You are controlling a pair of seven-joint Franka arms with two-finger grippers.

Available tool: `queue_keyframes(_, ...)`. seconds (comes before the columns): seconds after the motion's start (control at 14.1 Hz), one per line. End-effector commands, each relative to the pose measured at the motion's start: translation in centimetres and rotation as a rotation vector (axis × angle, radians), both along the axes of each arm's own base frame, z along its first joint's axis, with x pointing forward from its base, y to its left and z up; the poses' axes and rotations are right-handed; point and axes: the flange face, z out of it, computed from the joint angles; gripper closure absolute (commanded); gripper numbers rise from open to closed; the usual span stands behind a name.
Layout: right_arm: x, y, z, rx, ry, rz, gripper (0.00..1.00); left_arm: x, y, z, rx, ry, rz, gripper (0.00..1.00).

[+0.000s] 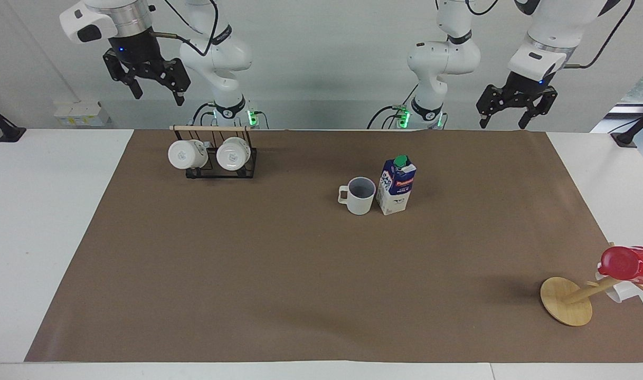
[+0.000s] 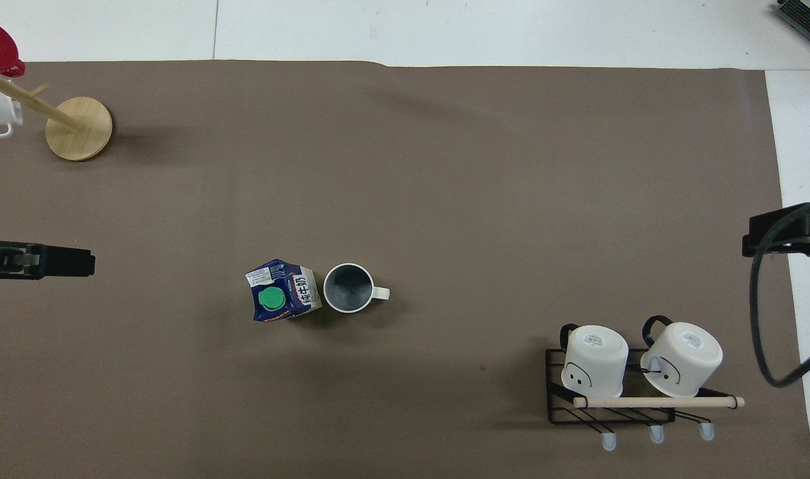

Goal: Place cup and milk on table

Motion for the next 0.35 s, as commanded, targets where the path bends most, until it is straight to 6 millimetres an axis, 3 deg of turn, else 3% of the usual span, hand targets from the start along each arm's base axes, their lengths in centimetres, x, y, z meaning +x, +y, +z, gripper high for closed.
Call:
queue_keyframes(0.0,-0.24,-0.38,0.35,0.02,0.004,0.01,0.0,-0.14,0.28,0.38,0.01,0.01,0.0,0.0)
queue_keyframes(0.28,-0.24,-0.38,0.35,0.02,0.004,0.01,0.0,-0.37,-0.27,0.23,0.014,0.026,-0.009,0.0)
